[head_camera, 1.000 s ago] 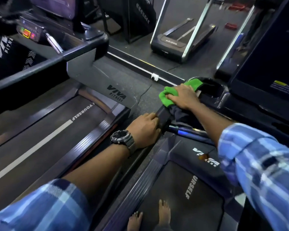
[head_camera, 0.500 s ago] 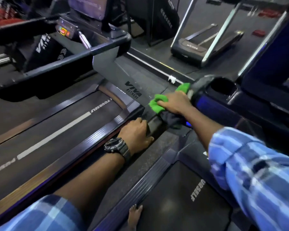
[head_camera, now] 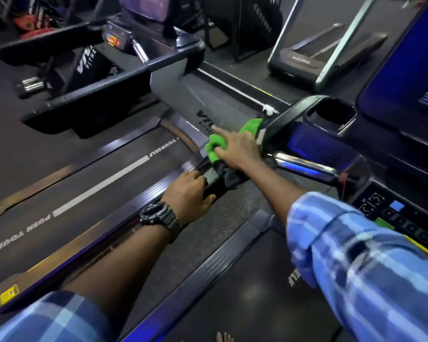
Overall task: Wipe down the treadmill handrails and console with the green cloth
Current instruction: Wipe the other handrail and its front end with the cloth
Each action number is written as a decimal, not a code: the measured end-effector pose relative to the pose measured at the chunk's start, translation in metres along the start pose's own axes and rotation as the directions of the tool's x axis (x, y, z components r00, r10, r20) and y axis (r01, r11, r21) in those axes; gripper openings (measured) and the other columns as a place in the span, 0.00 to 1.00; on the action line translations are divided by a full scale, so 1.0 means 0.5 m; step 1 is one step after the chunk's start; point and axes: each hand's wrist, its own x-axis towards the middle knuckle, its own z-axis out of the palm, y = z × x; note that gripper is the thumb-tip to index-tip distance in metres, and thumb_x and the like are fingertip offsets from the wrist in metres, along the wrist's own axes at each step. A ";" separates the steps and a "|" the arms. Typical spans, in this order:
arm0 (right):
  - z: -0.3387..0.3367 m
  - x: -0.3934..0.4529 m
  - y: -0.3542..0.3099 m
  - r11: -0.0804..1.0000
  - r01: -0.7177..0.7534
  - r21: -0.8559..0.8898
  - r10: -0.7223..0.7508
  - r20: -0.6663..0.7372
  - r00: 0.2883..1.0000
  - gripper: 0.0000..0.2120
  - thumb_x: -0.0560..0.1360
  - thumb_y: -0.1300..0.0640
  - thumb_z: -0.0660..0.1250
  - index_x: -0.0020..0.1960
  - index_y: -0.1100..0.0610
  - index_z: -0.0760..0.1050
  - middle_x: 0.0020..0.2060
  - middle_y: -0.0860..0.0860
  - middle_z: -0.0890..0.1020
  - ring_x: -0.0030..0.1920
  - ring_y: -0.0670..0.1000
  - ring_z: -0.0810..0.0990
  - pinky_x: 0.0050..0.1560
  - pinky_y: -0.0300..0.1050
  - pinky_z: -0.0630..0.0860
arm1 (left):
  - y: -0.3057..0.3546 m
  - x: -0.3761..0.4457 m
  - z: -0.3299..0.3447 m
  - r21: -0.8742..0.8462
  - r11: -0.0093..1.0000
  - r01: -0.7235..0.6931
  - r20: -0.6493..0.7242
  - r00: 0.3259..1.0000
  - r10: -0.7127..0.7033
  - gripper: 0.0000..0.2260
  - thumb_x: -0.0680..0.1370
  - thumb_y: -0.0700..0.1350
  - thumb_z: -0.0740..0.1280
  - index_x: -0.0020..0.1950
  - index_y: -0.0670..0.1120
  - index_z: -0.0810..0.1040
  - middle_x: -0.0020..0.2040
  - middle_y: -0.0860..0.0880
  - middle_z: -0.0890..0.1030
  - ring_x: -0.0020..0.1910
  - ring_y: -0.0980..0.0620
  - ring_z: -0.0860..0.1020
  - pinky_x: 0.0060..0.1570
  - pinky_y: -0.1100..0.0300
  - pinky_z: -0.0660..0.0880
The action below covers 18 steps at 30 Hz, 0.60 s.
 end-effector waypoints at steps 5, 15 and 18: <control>0.034 -0.104 -0.001 0.914 0.312 0.258 -0.290 -0.120 0.949 0.23 0.70 0.41 0.64 0.63 0.47 0.77 0.56 0.46 0.82 0.58 0.48 0.77 0.65 0.49 0.66 | -0.019 -0.016 0.000 -0.054 0.998 -0.018 0.018 1.000 0.019 0.25 0.72 0.62 0.53 0.52 0.45 0.78 0.53 0.45 0.79 0.55 0.42 0.76 0.51 0.47 0.77; 0.021 -0.056 -0.078 0.974 0.167 0.153 -0.166 -0.023 0.986 0.23 0.71 0.34 0.66 0.60 0.45 0.79 0.54 0.48 0.83 0.54 0.53 0.81 0.54 0.46 0.74 | -0.007 -0.023 -0.018 -0.110 0.994 0.016 -0.010 1.000 -0.017 0.13 0.76 0.50 0.61 0.49 0.42 0.78 0.51 0.41 0.79 0.50 0.39 0.77 0.48 0.47 0.76; 0.046 -0.124 -0.023 0.890 0.290 0.353 -0.206 -0.256 0.944 0.20 0.72 0.45 0.69 0.63 0.47 0.78 0.56 0.48 0.82 0.58 0.48 0.78 0.64 0.45 0.69 | -0.022 -0.036 -0.017 -0.093 0.995 -0.025 -0.020 1.000 0.023 0.14 0.77 0.50 0.59 0.47 0.43 0.79 0.49 0.44 0.79 0.48 0.40 0.78 0.44 0.48 0.77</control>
